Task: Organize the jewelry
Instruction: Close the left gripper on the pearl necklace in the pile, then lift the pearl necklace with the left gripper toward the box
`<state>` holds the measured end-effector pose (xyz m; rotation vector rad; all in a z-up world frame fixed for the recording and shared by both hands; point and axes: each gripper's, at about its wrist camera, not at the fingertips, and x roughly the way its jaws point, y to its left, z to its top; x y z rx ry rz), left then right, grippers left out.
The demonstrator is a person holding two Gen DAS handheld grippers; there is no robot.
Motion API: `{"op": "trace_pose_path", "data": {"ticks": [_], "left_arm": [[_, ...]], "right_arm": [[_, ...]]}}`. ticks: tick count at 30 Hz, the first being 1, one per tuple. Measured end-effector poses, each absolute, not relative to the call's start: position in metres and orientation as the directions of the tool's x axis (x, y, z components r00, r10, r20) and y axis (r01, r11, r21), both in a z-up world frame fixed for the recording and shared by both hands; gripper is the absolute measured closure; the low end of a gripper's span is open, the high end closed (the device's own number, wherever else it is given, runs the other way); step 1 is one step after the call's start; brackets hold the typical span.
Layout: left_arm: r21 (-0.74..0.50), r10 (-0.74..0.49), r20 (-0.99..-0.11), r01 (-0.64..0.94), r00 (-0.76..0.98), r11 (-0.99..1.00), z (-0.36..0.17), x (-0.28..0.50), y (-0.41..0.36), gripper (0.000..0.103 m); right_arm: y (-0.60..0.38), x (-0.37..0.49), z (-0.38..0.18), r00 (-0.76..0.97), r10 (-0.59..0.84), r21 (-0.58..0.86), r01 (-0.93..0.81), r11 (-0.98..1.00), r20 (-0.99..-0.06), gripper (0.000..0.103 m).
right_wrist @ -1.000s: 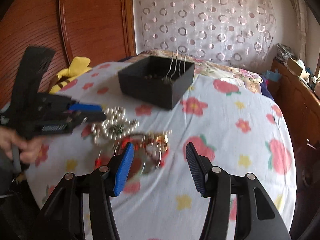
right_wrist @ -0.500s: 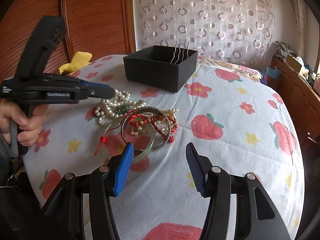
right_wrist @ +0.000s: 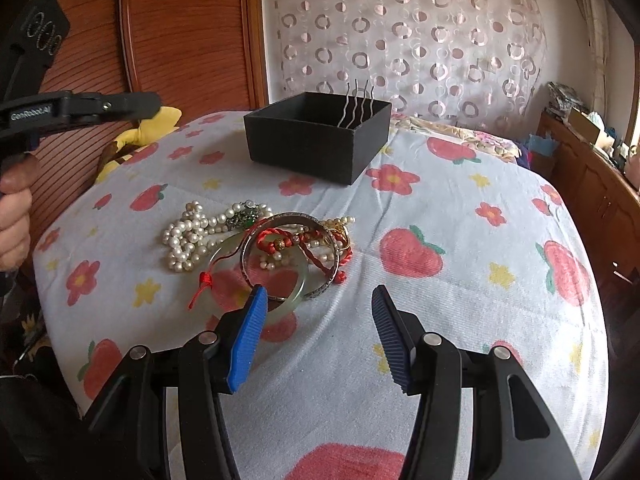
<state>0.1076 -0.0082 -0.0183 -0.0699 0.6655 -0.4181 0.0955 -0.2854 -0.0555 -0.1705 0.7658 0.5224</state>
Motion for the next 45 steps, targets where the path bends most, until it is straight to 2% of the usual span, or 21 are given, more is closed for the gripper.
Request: {"op": "trace_pose_path", "data": {"ticks": [5,10,13,15,21,28,30,34,41,45], "left_arm": [[-0.176,-0.380,-0.624,0.351,0.683,0.920,-0.031,0.110,-0.010,0.103],[-0.151,-0.348,-0.709,0.350,0.613,0.925,-0.066,0.114,-0.010,0.103],[-0.092,-0.297,-0.735,0.345,0.610,0.934,-0.080,0.117,-0.015,0.095],[-0.081,-0.290,-0.750,0.352,0.594,0.932,-0.088,0.124,-0.017,0.087],[-0.089,-0.294,-0.781,0.367,0.551,0.926,-0.101,0.144,-0.018,0.078],[-0.152,-0.362,-0.774,0.403,0.519,0.902,-0.105,0.160,-0.019,0.079],[-0.169,-0.383,-0.770,0.416,0.511,0.894,-0.105,0.161,-0.022,0.088],[-0.163,-0.383,-0.756,0.414,0.531,0.896,-0.101,0.159,-0.024,0.097],[-0.131,-0.364,-0.708,0.394,0.605,0.910,-0.069,0.140,-0.018,0.097],[-0.140,-0.380,-0.652,0.389,0.656,0.911,-0.041,0.127,-0.013,0.097]], "right_arm": [[-0.286,0.096,-0.056,0.602,0.387,0.039,-0.508,0.860,-0.698,0.045],[-0.285,0.095,-0.056,0.602,0.387,0.037,-0.509,0.860,-0.698,0.045],[-0.285,0.095,-0.055,0.603,0.388,0.038,-0.510,0.860,-0.697,0.045],[-0.286,0.095,-0.056,0.602,0.389,0.039,-0.510,0.859,-0.697,0.045],[-0.286,0.095,-0.056,0.602,0.389,0.039,-0.511,0.859,-0.697,0.045],[-0.285,0.095,-0.056,0.601,0.392,0.040,-0.513,0.858,-0.696,0.045],[-0.285,0.095,-0.056,0.602,0.392,0.040,-0.513,0.858,-0.696,0.045],[-0.283,0.096,-0.056,0.601,0.395,0.043,-0.513,0.857,-0.695,0.045],[-0.283,0.096,-0.056,0.601,0.393,0.040,-0.514,0.857,-0.696,0.045],[-0.281,0.096,-0.055,0.605,0.390,0.038,-0.511,0.859,-0.694,0.045]]}}
